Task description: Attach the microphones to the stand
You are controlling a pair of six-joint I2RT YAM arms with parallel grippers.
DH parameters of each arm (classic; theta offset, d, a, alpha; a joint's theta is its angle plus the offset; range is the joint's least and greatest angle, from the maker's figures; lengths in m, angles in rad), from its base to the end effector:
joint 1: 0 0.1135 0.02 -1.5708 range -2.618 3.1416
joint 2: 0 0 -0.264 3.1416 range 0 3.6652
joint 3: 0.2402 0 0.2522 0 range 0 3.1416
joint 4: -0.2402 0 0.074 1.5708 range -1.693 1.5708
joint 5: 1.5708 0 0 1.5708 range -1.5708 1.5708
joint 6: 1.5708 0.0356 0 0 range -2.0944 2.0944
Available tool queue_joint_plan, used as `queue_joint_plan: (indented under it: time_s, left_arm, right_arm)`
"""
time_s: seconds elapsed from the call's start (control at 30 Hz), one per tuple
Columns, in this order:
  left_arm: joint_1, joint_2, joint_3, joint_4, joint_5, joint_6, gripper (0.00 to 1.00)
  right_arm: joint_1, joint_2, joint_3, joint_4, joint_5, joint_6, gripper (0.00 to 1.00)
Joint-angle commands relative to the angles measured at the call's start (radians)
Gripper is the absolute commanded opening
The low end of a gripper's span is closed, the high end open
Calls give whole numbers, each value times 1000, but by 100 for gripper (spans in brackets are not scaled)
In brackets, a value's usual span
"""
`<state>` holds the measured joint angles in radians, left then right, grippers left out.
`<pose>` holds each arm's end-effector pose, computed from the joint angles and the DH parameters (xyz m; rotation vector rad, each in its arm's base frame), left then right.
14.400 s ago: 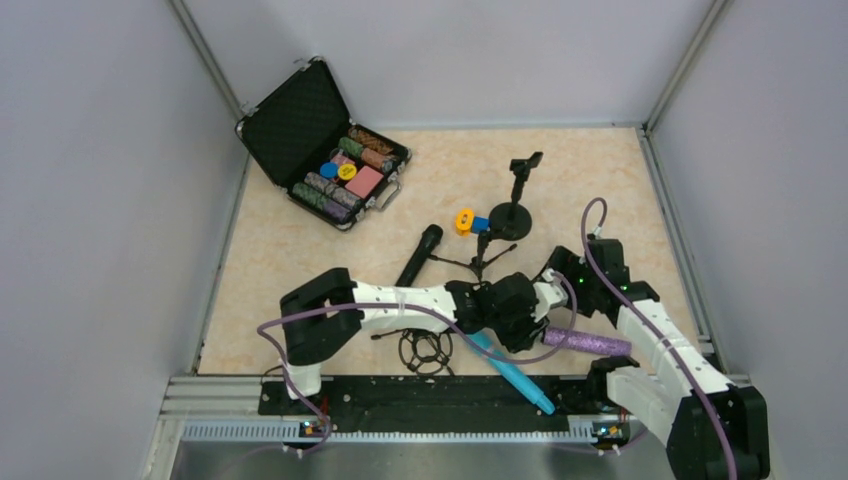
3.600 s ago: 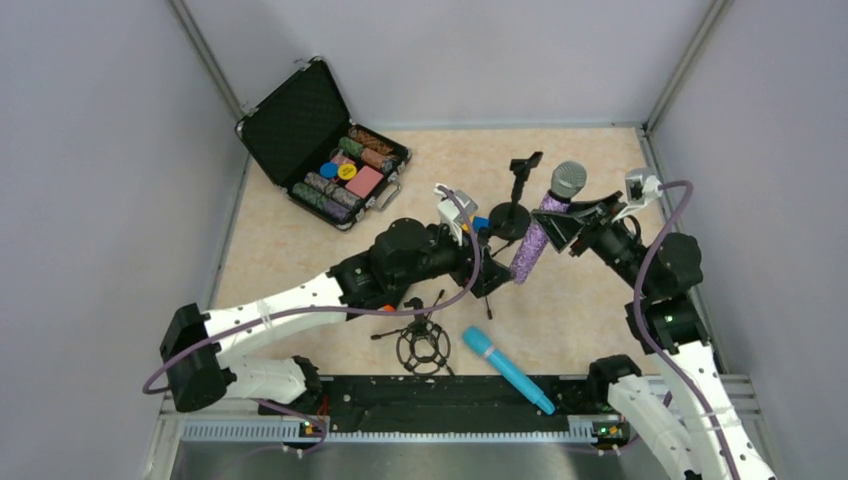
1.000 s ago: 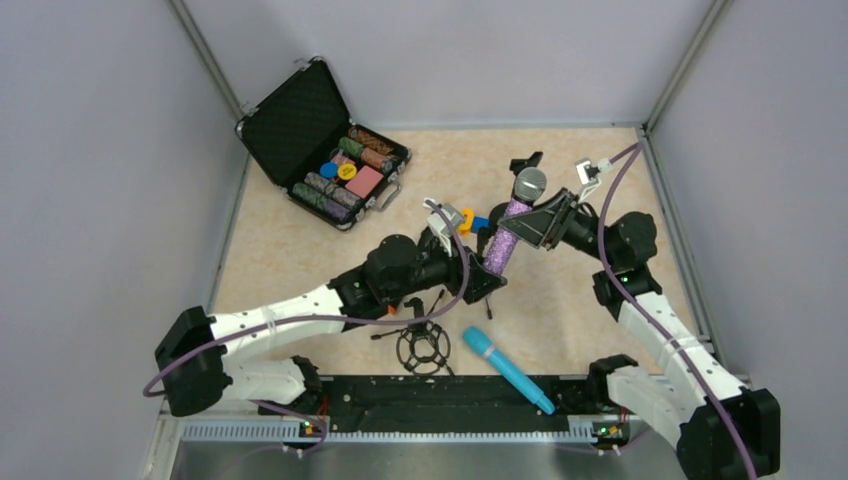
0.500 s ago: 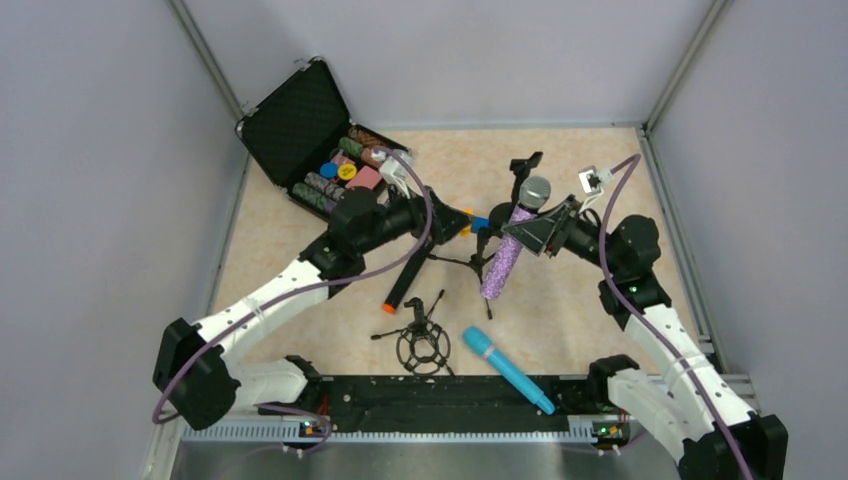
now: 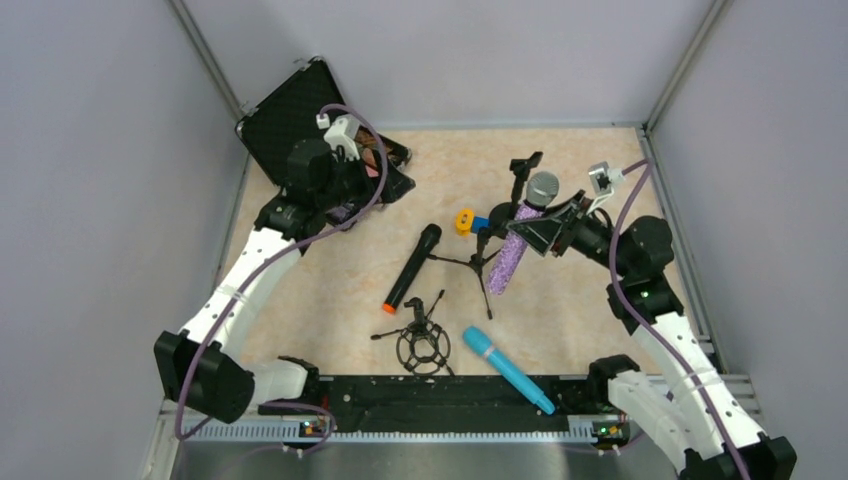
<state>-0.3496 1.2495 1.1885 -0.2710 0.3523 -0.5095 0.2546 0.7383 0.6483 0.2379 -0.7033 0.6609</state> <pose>0.2648 -0.1096 0.3739 0.0920 1.9867 -0.9051 0.1627 0.0661 0.3438 -0.3136 1.5533 1.2274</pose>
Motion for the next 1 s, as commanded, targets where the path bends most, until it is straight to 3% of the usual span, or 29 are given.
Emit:
queue_joint_plan:
  time_s: [0.0,0.27,0.6,0.97]
  left_arm:
    - [24,35,80,-133,-43,119,97]
    - [25,68,91,-194,-130,226,97]
    - [23,96,63,-216,-92,242,99]
    - [24,103,65,-225,-55,255,99]
  right_arm:
    - [49,27,114,12,9,-60,0]
    - [245,64,188,-71,128,-215,0]
    - [435,108,152,160,123,-280,0]
    - [662,228,265,167,158,-426,0]
